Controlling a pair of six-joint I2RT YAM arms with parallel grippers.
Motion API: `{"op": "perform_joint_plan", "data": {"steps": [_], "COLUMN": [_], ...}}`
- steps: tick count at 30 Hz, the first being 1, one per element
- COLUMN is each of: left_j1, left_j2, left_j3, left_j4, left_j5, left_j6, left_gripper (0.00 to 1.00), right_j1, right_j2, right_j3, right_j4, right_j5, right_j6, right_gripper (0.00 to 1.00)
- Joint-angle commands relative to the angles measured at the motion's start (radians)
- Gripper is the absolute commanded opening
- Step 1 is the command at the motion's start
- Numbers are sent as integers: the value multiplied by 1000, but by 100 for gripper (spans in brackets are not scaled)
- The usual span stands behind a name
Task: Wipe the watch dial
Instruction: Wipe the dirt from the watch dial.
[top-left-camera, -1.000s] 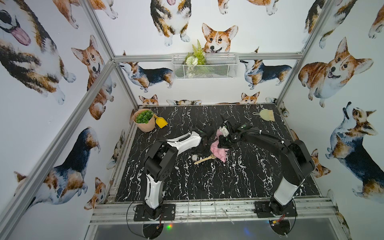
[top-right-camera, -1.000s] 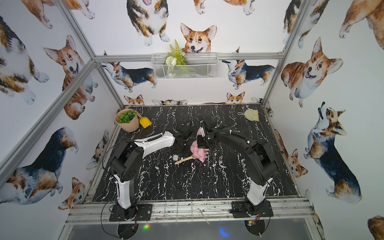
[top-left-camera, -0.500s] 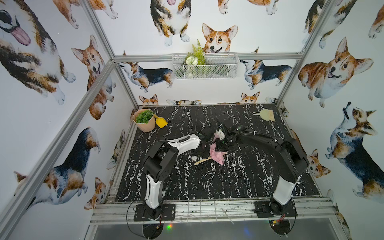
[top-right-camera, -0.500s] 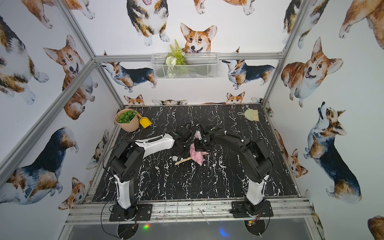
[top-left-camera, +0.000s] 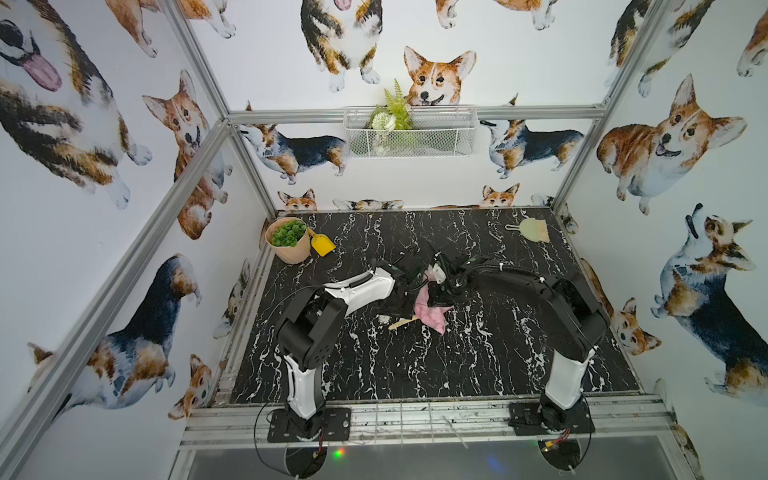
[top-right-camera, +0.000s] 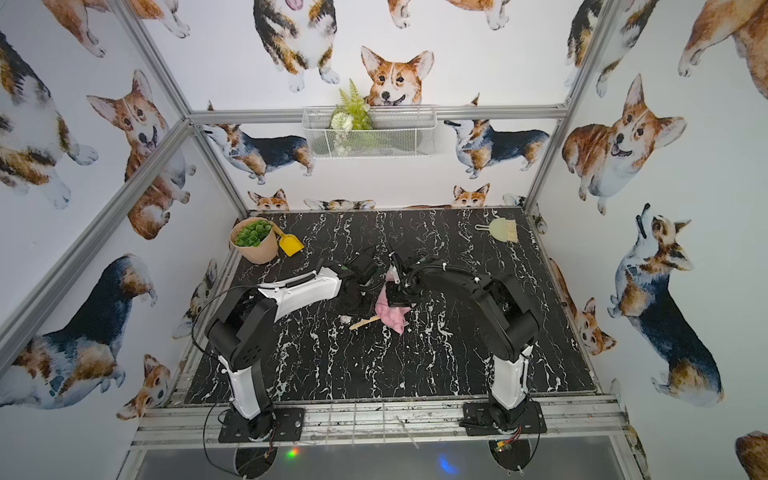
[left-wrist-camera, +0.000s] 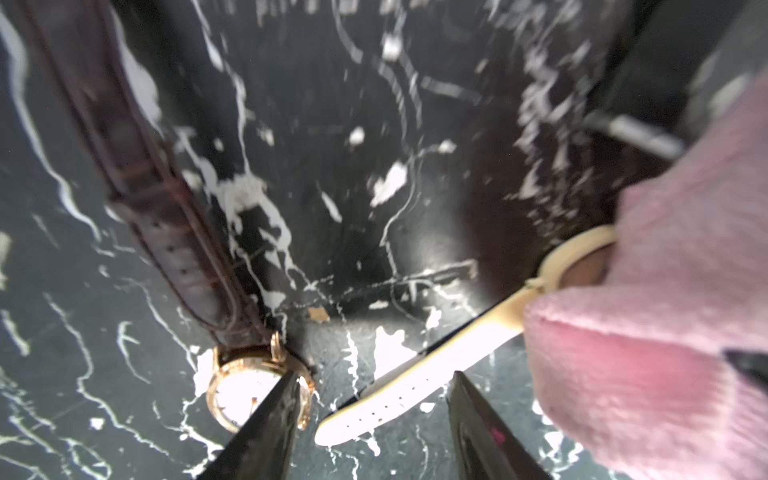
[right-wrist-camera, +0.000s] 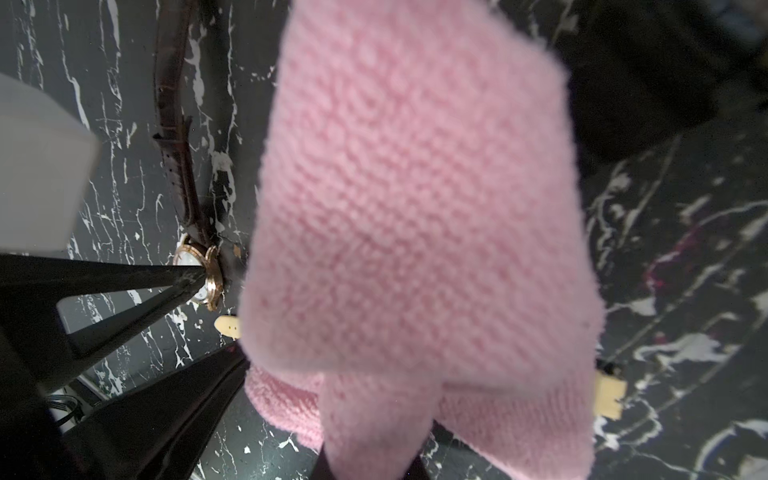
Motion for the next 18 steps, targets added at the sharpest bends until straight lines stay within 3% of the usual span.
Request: {"op": "perform_joint_plan", "data": {"steps": [1,11,18], "left_j1": [-4,-5,-5], "left_j2": [2,52,68], "left_j3": [-30,-81,-18], "left_j4": [11,31,-23], "left_j5": [22,-10,-62], "left_j6": [-12,-31,-7], "left_gripper": [60,60,59], "right_j1": [24,33,32], "right_j2": [21,26,19], "right_j3": [6,-13,-17], "right_j4": [-2,-24,-25], "right_j5": [15,52,50], "right_j6": [-3,0,-1], "right_gripper": [0,0,0]}}
